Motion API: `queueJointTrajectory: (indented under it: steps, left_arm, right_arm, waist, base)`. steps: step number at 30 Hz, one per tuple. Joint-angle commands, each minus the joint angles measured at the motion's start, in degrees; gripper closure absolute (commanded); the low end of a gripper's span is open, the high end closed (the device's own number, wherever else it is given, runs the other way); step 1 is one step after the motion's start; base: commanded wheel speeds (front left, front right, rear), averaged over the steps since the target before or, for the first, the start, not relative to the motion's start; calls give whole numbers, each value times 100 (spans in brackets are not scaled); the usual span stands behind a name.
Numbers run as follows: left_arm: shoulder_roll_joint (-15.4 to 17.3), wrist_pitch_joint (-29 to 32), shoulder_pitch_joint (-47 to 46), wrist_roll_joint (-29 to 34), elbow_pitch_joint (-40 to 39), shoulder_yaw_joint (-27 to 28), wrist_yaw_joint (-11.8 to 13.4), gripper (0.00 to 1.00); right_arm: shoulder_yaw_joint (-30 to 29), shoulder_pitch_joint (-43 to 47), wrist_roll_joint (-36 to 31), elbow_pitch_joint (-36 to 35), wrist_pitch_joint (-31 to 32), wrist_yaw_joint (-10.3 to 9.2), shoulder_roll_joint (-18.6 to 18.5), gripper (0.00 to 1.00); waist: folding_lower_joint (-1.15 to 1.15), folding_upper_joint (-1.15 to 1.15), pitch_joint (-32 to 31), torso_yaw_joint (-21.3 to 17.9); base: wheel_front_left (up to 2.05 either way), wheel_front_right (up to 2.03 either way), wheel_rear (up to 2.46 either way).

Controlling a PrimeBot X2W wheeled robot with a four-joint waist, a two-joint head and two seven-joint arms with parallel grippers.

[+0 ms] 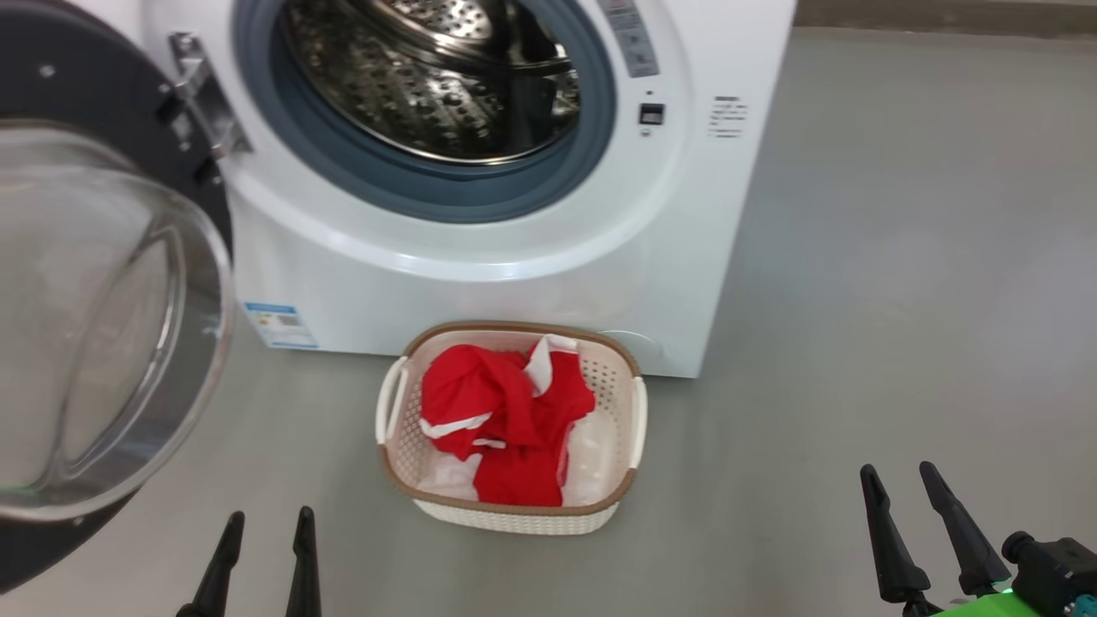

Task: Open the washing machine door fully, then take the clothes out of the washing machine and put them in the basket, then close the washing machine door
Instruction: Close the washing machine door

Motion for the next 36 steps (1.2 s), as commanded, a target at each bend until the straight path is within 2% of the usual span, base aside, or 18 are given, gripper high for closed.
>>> queueJointTrajectory:
  steps: [1,22,31,36]
  left_arm:
    - [62,-29,-31,-52,-112,155,39,0]
    - [62,-29,227,-389,-70,-95,360,0]
    - [62,-29,333,-625,-269,2,582,0]
    - [62,-29,367,-691,-351,-2,651,0]
  right_arm:
    - [162,-75,29,-114,-37,37,-134,0]
    - [696,-272,94,54,-37,37,-350,0]
    - [1214,-670,174,220,-37,37,-459,0]
    - [1317,-790,218,291,-37,37,-492,0]
  waist:
    - [0,0,11,231]
    - [0,0,-167,2046]
    - [0,0,-52,2217]
    - [0,0,-14,2244]
  base:
    - [0,0,0]
    - [0,0,0]
    - [0,0,0]
    - [0,0,0]
